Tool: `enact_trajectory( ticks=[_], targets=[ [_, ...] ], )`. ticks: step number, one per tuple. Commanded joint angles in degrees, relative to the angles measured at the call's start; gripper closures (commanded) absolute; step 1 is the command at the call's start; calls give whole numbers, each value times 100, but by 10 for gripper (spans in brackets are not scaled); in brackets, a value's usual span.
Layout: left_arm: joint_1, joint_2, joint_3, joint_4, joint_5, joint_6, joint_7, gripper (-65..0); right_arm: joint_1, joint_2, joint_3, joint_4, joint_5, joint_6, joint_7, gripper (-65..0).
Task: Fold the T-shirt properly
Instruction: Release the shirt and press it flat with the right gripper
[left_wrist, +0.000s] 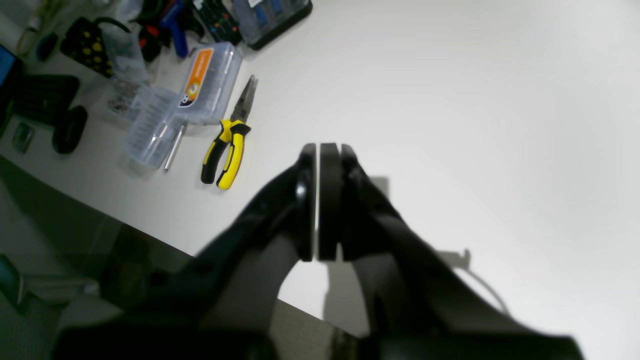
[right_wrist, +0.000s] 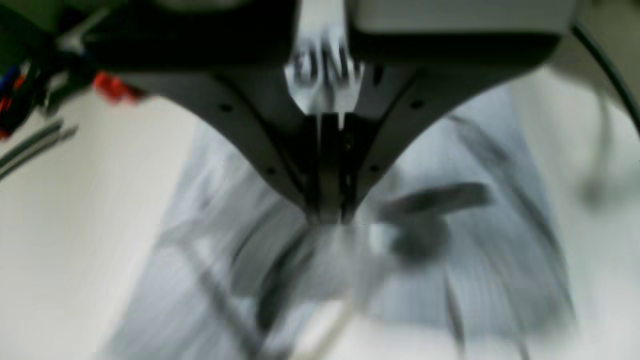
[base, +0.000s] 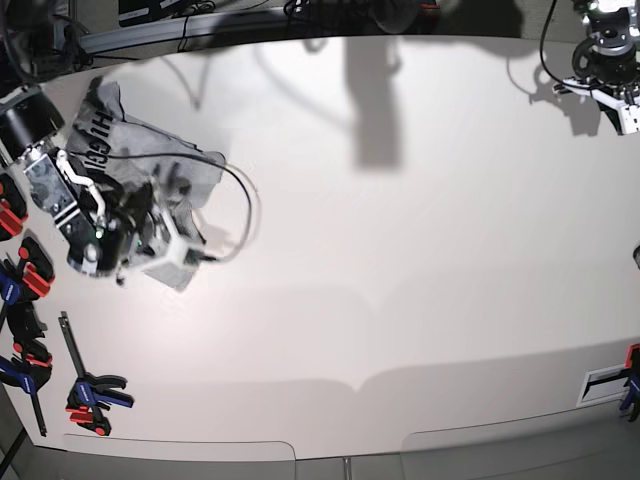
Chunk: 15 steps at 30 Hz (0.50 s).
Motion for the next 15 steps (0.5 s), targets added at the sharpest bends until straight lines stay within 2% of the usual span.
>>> enact_trajectory(
  ticks=[1,4,7,10,13,14,15],
  targets=[
    [35,-63,-46,94,72,22,-136,0,157,214,-118,15,-92,28,17,0],
    [35,-63,-46,94,70,20,-133,0,157,490,-522,-254,-334,28,271,0],
    [35,-63,-46,94,68,22,-133,0,142,507,-647,-774,-1047,28,1069,0],
    [33,-63,-46,94,68,22,-133,0,157,339,-647,-1397,-1764,28,1827,0],
    [35,-63,-46,94,68,22,-133,0,157,42,-643,-1910,-2037,28,2218,0],
    [33,-63,-46,94,68,22,-133,0,157,-74,-643,-2044,-2033,28,2243,-11],
    [35,-63,-46,94,68,22,-131,0,157,-190,-643,-2159,-2033,28,2243,-71]
  ],
)
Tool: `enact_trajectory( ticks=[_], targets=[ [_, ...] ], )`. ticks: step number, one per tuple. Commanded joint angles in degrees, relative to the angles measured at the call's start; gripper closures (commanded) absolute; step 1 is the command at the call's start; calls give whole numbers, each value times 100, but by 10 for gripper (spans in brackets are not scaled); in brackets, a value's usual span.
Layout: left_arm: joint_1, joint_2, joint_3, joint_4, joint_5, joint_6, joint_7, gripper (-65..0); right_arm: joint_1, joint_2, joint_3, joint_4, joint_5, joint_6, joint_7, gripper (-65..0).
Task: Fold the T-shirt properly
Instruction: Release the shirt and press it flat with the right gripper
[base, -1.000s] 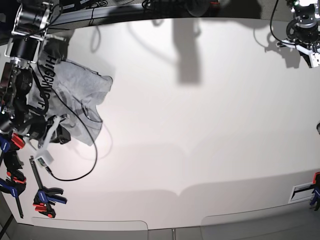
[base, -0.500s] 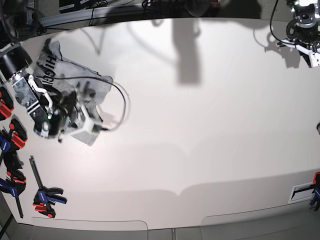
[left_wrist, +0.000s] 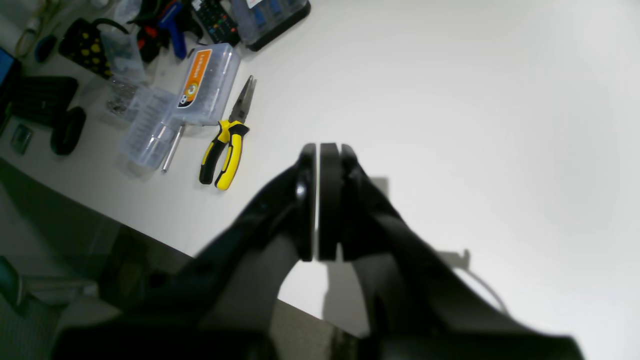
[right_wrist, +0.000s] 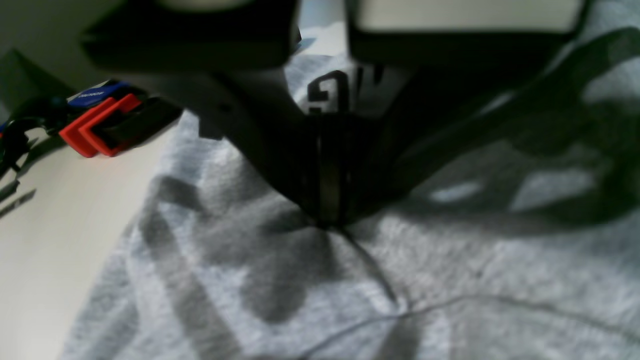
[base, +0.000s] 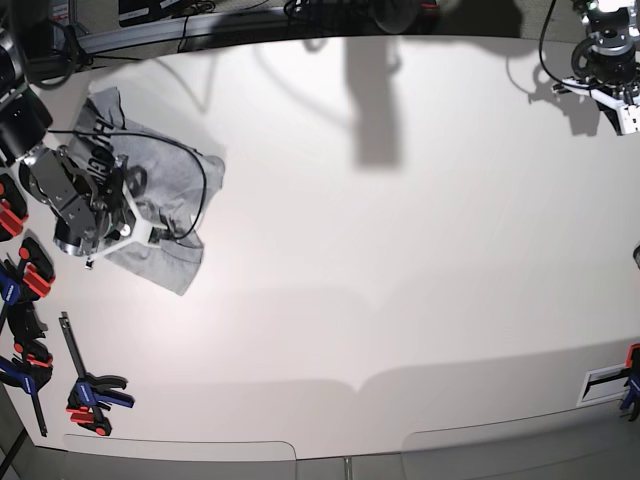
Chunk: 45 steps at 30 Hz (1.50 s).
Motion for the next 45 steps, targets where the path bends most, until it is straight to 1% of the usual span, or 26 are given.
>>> enact_trajectory(
  ticks=[1,3,5,6,8,10,11,13,14,16,19,22,25,26,30,31,32,34,35,36,37,39,43,45],
  targets=[
    [35,-66,-46,94,70,22,-133,0,31,-122,11,-98,70,-23,173,-112],
    [33,-66,-46,94,72,22,-133,0,-2,-321,11,-315,74,-23,85,-119],
    [35,-66,-46,94,72,20,-109,0,-13,-492,11,-599,127,-23,-243,-102],
    [35,-66,-46,94,72,20,-96,0,-13,-560,11,-769,251,-23,-494,-85],
    [35,-66,-46,94,74,20,-87,0,-11,-651,11,-1163,542,-23,-802,-59],
    [35,-66,-46,94,74,20,-90,0,-13,-675,11,-1576,977,-23,-1032,-56],
    [35,-68,-46,94,74,20,-90,0,-15,-675,11,-1788,1257,-23,-1237,-56],
    [35,-66,-46,94,74,20,-87,0,-13,-684,13,-2227,1740,-398,-1714,-56],
    [35,-66,-46,94,74,20,-90,0,-15,-688,13,-2457,1847,-535,-1878,-56],
    [35,-68,-46,94,74,20,-90,0,-46,-715,33,-2920,1917,-649,-2044,-56],
    [35,-68,-46,94,74,20,-87,0,-232,-717,195,-3410,1921,-796,-2140,-56],
    [33,-68,-46,94,72,20,-90,0,-616,-717,734,-3620,1921,-813,-2140,-56],
    [35,-68,-46,94,72,20,-90,0,-981,-715,1585,-3611,1917,-778,-2105,-56],
    [35,-68,-46,94,72,20,-87,0,-1069,-717,1893,-3611,1919,-684,-2103,-56],
    [35,-68,-46,94,72,20,-90,0,-1222,-706,3193,-3534,1923,-44,-2135,-57],
    [35,-68,-46,94,70,20,-90,0,-1220,-695,3486,-3473,1967,-23,-2186,-57],
    [35,-68,-46,94,70,20,-90,0,-1215,-654,3751,-3379,2118,-23,-2273,-57],
    [35,-68,-46,94,70,20,-87,0,-1204,-520,4166,-3104,2677,-23,-2533,-57],
    [35,-68,-46,94,70,20,-85,0,-1207,-437,4319,-2929,2946,-23,-2699,-55],
    [35,-68,-46,94,70,20,-85,0,-1204,-354,4428,-2747,3097,-23,-2889,-39],
    [35,-68,-46,94,68,22,-85,0,-1204,-280,4489,-2557,3117,-23,-3077,-12],
    [35,-68,-46,94,70,20,-85,0,-1209,-133,4507,-2249,3115,-23,-3475,0],
    [35,-68,-46,94,70,20,-63,0,-1213,85,4509,-2153,3152,-23,-3479,0],
    [35,-68,-46,94,70,20,-63,0,-1222,197,4509,-2153,3359,-23,-3373,0]
  ],
)
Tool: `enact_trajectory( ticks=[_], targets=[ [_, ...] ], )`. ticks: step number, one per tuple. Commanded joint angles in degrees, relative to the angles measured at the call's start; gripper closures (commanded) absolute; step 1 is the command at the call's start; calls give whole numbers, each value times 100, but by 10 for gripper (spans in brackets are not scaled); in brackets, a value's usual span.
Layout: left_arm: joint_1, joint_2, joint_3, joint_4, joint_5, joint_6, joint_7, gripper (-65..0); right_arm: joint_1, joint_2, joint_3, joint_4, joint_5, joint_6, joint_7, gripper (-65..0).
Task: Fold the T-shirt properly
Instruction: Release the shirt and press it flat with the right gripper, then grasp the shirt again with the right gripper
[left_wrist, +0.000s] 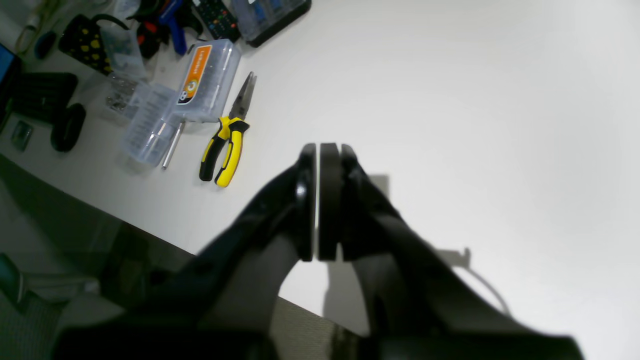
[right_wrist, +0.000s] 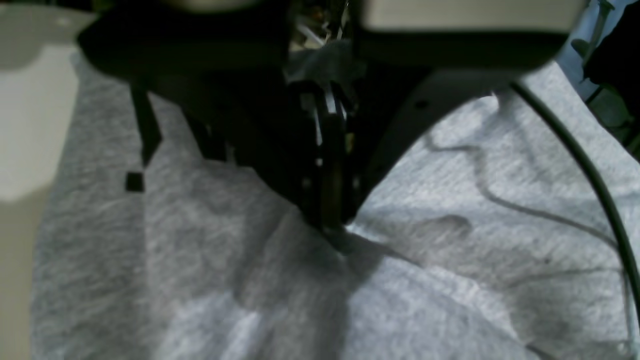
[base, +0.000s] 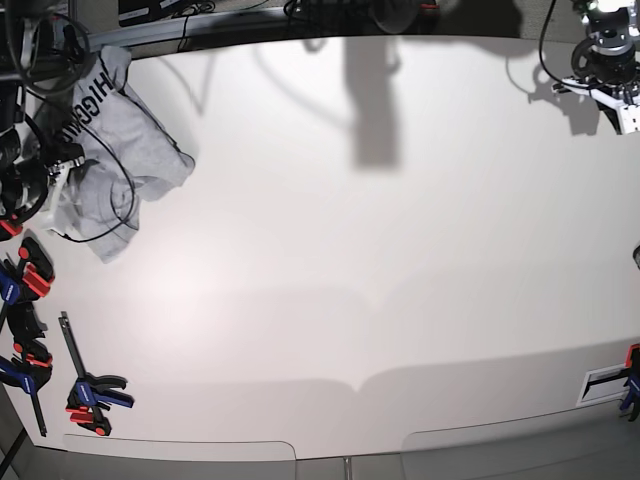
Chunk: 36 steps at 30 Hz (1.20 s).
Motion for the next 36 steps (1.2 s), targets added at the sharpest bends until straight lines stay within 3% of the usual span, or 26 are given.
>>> enact_trajectory(
  ticks=[1,8,13,19,22,26,29,32,36],
  targets=[
    [35,-68,-46,94,72,20,-105,0,61,236,22,24,-70,-69,109,0],
    [35,-68,-46,94,72,20,-85,0,168,319,22,26,-81,-69,702,0],
    [35,-68,-46,94,72,20,-87,0,168,149,37,24,-778,-868,1161,0],
    [35,-66,-46,94,72,20,-87,0,192,-175,39,26,-682,-960,1333,0],
    [35,-68,-46,94,72,20,-87,0,337,-251,59,26,-516,-787,1327,0],
    [33,-66,-46,94,72,22,-87,0,555,-243,417,26,240,-380,1034,0],
    [35,-66,-46,94,72,20,-90,0,728,-245,970,26,1126,-69,470,0],
    [35,-66,-46,94,72,22,-87,0,898,-245,1593,26,2142,-69,-174,0],
    [33,-66,-46,94,72,22,-87,0,1104,-214,2243,44,3189,-69,-174,0]
  ],
)
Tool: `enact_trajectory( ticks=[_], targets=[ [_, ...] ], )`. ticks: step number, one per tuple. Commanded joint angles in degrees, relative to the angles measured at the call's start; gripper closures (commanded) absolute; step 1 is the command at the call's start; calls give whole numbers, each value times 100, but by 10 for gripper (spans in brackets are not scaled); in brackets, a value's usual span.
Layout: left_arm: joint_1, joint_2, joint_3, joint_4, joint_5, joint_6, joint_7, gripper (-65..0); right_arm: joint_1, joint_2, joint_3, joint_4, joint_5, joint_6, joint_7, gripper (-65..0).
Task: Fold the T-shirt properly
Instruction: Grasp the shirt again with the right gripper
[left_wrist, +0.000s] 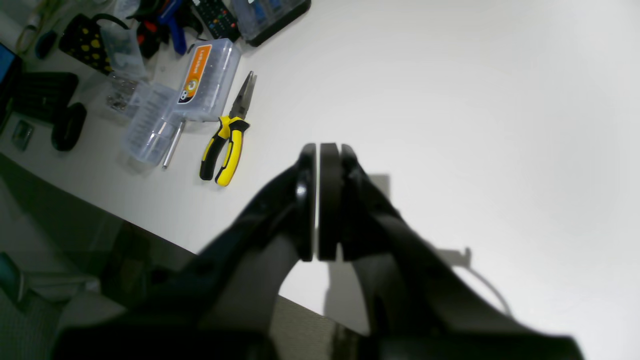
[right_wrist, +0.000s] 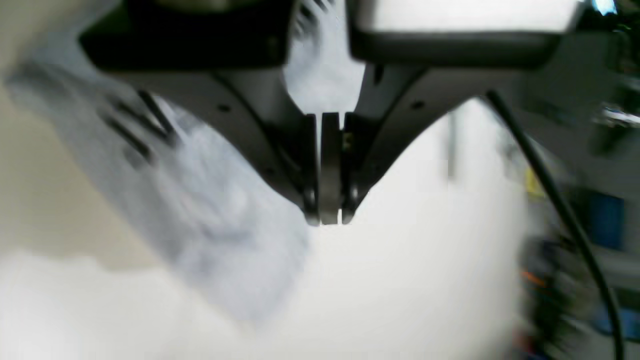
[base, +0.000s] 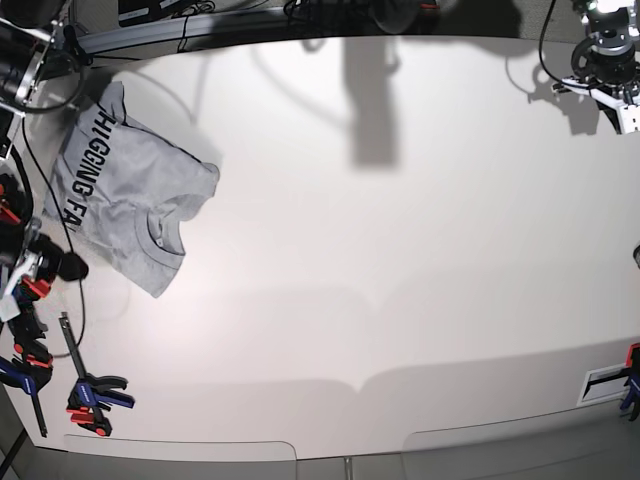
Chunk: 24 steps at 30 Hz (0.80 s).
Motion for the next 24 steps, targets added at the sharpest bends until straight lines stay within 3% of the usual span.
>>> enact_trajectory(
  ticks=[1,5,15,19,24],
  targets=[
    [33,-79,-46,94,59,22,-114,0,170,192,48,144,170,73,75,0],
    [33,-79,-46,94,59,22,-118,0,153,297,-461,721,-87,73,75,0],
    [31,-79,-46,94,63,20,-116,0,160,901,-3856,3230,-570,73,75,0],
    [33,-79,-46,94,70,22,-114,0,157,1051,-4824,3628,-1244,73,75,0],
    [33,-79,-48,94,271,24,-66,0,155,1528,-5554,3681,-1390,73,75,0]
  ],
)
